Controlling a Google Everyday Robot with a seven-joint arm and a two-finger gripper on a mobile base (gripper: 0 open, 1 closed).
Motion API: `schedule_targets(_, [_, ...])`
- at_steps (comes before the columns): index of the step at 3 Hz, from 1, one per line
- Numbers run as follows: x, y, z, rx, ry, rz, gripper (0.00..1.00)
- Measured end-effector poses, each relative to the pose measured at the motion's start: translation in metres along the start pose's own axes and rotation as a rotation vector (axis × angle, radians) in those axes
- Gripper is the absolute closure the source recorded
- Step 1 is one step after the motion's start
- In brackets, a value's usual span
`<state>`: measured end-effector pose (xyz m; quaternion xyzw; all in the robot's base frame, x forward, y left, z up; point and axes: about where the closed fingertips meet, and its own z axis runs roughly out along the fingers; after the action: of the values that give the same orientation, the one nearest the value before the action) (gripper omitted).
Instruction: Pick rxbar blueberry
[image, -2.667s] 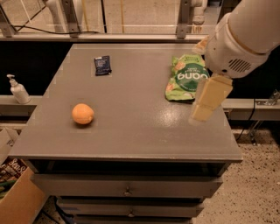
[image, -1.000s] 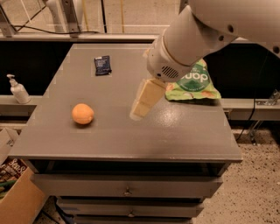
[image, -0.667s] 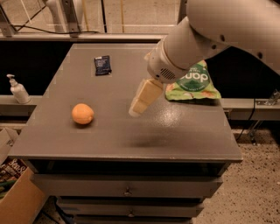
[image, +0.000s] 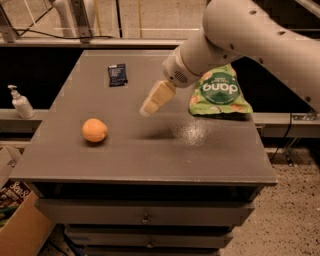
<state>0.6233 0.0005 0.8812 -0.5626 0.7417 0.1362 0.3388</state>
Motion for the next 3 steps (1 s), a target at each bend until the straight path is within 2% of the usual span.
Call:
schedule_targets(2, [-0.023, -0.044, 0.057, 0.023, -0.080, 0.071, 0.00])
schedule_targets(3, [-0.030, -0.063, 0.078, 0.065, -0.115, 0.102, 0.00])
